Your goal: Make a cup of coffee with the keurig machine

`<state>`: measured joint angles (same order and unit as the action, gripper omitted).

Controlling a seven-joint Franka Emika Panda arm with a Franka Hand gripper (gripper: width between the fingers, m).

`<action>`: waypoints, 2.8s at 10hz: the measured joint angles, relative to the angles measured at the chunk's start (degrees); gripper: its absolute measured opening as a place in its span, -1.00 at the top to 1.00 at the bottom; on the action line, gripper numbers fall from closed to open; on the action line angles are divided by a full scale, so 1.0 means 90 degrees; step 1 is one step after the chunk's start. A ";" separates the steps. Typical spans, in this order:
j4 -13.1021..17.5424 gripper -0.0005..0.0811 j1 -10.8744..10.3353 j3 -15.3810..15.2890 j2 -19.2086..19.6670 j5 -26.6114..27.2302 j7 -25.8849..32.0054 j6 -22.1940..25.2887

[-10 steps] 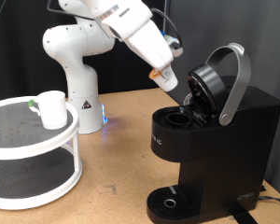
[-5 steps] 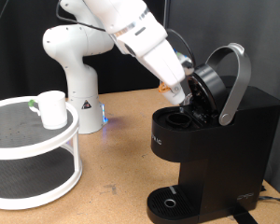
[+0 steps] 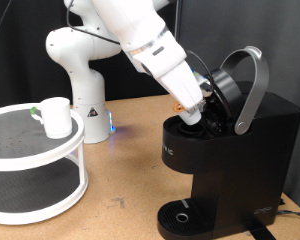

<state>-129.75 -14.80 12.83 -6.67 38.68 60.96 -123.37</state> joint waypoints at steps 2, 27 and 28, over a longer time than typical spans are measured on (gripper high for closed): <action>-0.0015 -0.08 0.0000 -0.0044 0.0105 0.0002 0.0000 -0.0085; -0.0128 -0.98 0.0017 -0.0166 0.0032 0.0057 0.0275 0.0164; -0.0155 -0.98 0.0015 -0.0173 0.0032 0.0036 0.0273 0.0164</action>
<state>-131.15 -14.67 11.27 -6.38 39.00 63.42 -121.90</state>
